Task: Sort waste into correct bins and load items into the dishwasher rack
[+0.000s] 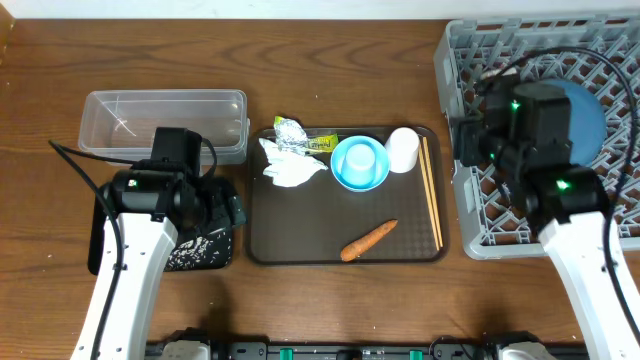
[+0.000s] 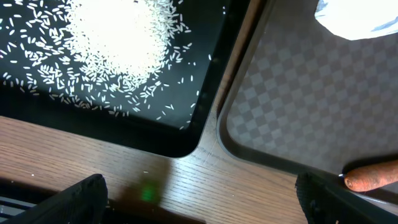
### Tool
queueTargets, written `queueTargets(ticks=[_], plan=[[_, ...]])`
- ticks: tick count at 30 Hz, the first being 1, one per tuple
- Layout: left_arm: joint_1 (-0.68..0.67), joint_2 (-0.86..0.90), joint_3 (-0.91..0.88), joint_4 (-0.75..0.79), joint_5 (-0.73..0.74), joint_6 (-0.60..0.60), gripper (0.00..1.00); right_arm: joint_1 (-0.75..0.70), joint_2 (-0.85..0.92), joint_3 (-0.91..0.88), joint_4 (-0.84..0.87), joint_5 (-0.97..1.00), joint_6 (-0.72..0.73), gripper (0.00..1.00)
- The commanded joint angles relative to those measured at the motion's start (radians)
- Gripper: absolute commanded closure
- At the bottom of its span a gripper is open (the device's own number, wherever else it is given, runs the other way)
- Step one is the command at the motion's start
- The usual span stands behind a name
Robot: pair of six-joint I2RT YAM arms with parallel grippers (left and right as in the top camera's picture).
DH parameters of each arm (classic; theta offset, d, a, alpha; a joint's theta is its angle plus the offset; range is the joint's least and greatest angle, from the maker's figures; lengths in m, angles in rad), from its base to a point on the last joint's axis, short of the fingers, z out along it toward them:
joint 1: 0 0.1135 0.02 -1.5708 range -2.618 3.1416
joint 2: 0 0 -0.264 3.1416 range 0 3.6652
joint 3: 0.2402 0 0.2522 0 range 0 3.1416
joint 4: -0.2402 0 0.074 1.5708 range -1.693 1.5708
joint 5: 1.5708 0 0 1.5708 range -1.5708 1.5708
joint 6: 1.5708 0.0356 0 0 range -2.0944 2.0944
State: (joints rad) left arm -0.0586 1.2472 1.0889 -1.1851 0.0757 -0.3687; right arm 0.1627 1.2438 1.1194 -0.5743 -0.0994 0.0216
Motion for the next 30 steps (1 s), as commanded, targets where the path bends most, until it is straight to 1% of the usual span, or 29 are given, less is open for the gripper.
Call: queueTargets(ticks=[1, 5, 8, 12, 14, 16, 21, 30], plan=[[0.006, -0.009, 0.012, -0.004, -0.005, 0.002, 0.01, 0.045, -0.010, 0.017, -0.023, -0.159, 0.071, 0.36], [0.006, -0.009, 0.012, -0.004, -0.005, 0.002, 0.00, 0.094, -0.004, 0.014, -0.069, -0.228, 0.090, 0.32], [0.006, -0.009, 0.012, -0.004, -0.005, 0.002, 0.00, 0.140, 0.002, 0.010, -0.107, -0.230, 0.090, 0.31], [0.006, -0.009, 0.012, -0.004, -0.005, 0.002, 0.00, 0.197, 0.013, 0.009, -0.174, -0.230, 0.090, 0.26], [0.006, -0.009, 0.012, -0.004, -0.005, 0.002, 0.00, 0.222, 0.018, 0.009, -0.200, -0.230, 0.090, 0.18], [0.006, -0.009, 0.012, -0.004, -0.004, 0.002, 0.00, 0.236, 0.022, 0.009, -0.215, -0.230, 0.090, 0.15], [0.006, -0.009, 0.012, -0.004, -0.005, 0.002, 0.00, 0.254, 0.024, 0.009, -0.269, -0.232, 0.090, 0.01], [0.006, -0.009, 0.012, -0.004, -0.004, 0.002, 0.00, 0.257, 0.024, 0.009, -0.403, -0.257, 0.090, 0.01]])
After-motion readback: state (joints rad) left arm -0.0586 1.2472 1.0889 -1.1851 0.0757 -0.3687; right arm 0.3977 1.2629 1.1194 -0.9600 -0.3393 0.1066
